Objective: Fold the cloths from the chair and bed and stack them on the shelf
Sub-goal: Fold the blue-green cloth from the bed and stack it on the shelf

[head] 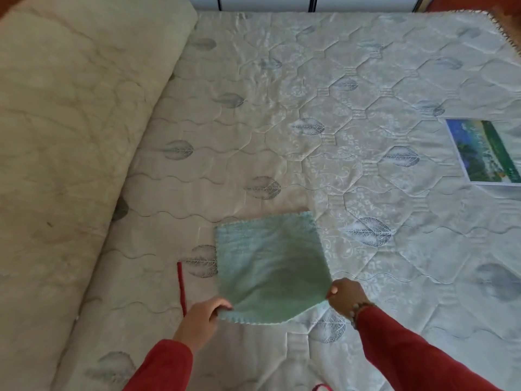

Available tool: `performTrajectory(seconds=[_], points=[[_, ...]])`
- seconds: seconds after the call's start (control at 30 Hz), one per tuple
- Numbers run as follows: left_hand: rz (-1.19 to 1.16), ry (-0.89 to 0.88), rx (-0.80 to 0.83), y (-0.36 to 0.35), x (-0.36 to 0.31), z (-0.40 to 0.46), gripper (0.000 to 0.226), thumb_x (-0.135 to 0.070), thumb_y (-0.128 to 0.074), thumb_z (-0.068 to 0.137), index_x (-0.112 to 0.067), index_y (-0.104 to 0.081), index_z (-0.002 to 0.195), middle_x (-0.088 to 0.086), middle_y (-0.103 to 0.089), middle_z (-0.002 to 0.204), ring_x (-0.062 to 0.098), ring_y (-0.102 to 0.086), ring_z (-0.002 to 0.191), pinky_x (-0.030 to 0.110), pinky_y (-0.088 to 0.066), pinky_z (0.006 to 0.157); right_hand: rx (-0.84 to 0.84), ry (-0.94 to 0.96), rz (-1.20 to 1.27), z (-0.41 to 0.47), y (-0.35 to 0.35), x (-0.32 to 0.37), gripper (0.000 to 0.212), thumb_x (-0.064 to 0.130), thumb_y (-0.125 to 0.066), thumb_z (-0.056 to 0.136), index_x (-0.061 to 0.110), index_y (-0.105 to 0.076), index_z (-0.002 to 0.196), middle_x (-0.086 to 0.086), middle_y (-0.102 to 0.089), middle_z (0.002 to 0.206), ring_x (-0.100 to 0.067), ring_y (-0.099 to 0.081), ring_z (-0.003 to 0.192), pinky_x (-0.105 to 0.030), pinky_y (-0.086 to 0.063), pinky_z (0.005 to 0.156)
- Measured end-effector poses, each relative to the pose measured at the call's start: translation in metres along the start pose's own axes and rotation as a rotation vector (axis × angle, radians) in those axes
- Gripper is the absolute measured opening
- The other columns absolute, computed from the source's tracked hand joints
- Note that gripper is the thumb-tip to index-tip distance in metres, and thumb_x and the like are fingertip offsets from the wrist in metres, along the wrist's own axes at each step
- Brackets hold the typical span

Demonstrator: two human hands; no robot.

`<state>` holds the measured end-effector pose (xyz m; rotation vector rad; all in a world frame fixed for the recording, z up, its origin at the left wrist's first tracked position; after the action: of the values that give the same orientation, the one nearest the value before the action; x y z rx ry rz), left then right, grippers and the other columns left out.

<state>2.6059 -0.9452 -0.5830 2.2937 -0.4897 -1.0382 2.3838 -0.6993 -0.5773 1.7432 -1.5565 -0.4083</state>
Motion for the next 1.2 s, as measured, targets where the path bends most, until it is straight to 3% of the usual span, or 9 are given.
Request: performTrajectory(seconds=[0.13,0.27,0.37,0.43,0.6,0.8,0.93,1.07,1.2], points=[[-0.099,0.047,-0.043,0.013,0.007,0.012,0.040,-0.001,-0.064,0.088,-0.041,-0.062,0.085,-0.019,-0.068,0.082,-0.012,-0.061,0.076,0.004,-0.040,0.069,0.027,0.025,0.031,0.012,0.017,0.013,0.025,0.016,-0.055,0.091,0.006,-0.075,0.102,-0.010,-0.073,0.108,-0.025,-0.066,0.103,-0.025,-0.048,0.086],[-0.271,0.138,-0.176,0.044,0.011,0.036,0.014,-0.016,-0.058,0.097,-0.029,-0.062,0.098,-0.006,-0.068,0.090,0.010,-0.065,0.086,0.010,-0.045,0.071,-0.014,0.009,0.249,0.037,0.045,0.025,0.018,0.013,-0.068,0.085,0.005,-0.076,0.100,-0.009,-0.072,0.102,-0.022,-0.063,0.096,-0.024,-0.046,0.081],[-0.348,0.155,-0.235,0.060,0.018,0.058,0.012,-0.028,-0.047,0.102,-0.031,-0.059,0.101,-0.001,-0.068,0.098,0.017,-0.069,0.089,0.032,-0.057,0.081,-0.114,0.001,0.473,0.057,0.067,0.037,0.011,0.008,-0.069,0.083,-0.001,-0.076,0.080,-0.022,-0.073,0.096,-0.038,-0.065,0.094,-0.041,-0.050,0.086],[-0.350,0.179,-0.268,0.067,0.024,0.070,0.016,-0.032,-0.044,0.102,-0.035,-0.058,0.097,0.000,-0.068,0.095,0.019,-0.070,0.085,0.040,-0.058,0.080,-0.188,-0.016,0.563,0.070,0.078,0.041,0.017,0.008,-0.071,0.082,0.011,-0.074,0.065,-0.022,-0.074,0.086,-0.039,-0.066,0.093,-0.046,-0.051,0.087],[-0.271,0.244,-0.326,0.075,0.030,0.100,0.021,-0.036,-0.039,0.103,-0.026,-0.057,0.105,0.001,-0.066,0.083,0.021,-0.069,0.076,0.042,-0.058,0.075,-0.262,-0.009,0.631,0.100,0.086,0.051,0.016,0.021,-0.072,0.085,0.006,-0.077,0.085,-0.007,-0.071,0.077,-0.028,-0.068,0.088,-0.037,-0.052,0.086],[-0.201,0.248,-0.327,0.077,0.032,0.127,0.021,-0.041,-0.035,0.103,-0.031,-0.053,0.103,-0.001,-0.064,0.075,0.020,-0.066,0.070,0.044,-0.059,0.072,-0.309,-0.041,0.634,0.129,0.084,0.048,0.034,0.035,-0.068,0.090,0.005,-0.075,0.103,-0.012,-0.074,0.097,-0.028,-0.065,0.096,-0.033,-0.048,0.086],[-0.154,0.245,-0.347,0.079,0.029,0.140,0.025,-0.039,-0.034,0.104,-0.025,-0.053,0.097,0.002,-0.062,0.070,0.018,-0.061,0.065,0.039,-0.054,0.067,-0.307,-0.051,0.597,0.143,0.082,0.049,0.039,0.040,-0.066,0.091,0.004,-0.070,0.107,-0.012,-0.070,0.100,-0.026,-0.061,0.094,-0.033,-0.046,0.086],[-0.107,0.255,-0.326,0.079,0.031,0.147,0.030,-0.041,-0.032,0.104,-0.021,-0.052,0.096,0.005,-0.063,0.075,0.023,-0.062,0.073,0.041,-0.051,0.074,-0.326,-0.073,0.538,0.153,0.081,0.050,0.035,0.035,-0.067,0.091,0.004,-0.070,0.106,-0.015,-0.071,0.105,-0.024,-0.060,0.090,-0.028,-0.042,0.079],[-0.084,0.269,-0.342,0.081,0.031,0.151,0.028,-0.041,-0.031,0.104,-0.022,-0.049,0.094,0.006,-0.063,0.077,0.029,-0.061,0.076,0.041,-0.049,0.074,-0.330,-0.097,0.478,0.156,0.079,0.051,0.033,0.034,-0.063,0.094,0.003,-0.068,0.106,-0.016,-0.071,0.107,-0.029,-0.063,0.099,-0.027,-0.038,0.076]])
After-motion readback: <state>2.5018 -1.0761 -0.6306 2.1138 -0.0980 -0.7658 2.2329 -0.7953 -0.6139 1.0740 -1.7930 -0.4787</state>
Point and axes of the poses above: each hand's wrist, its own z-axis towards the middle knuckle, its own y-axis out of the back of the hand, x = y × z, the point moved 10 cm from there along z, towards the middle knuckle
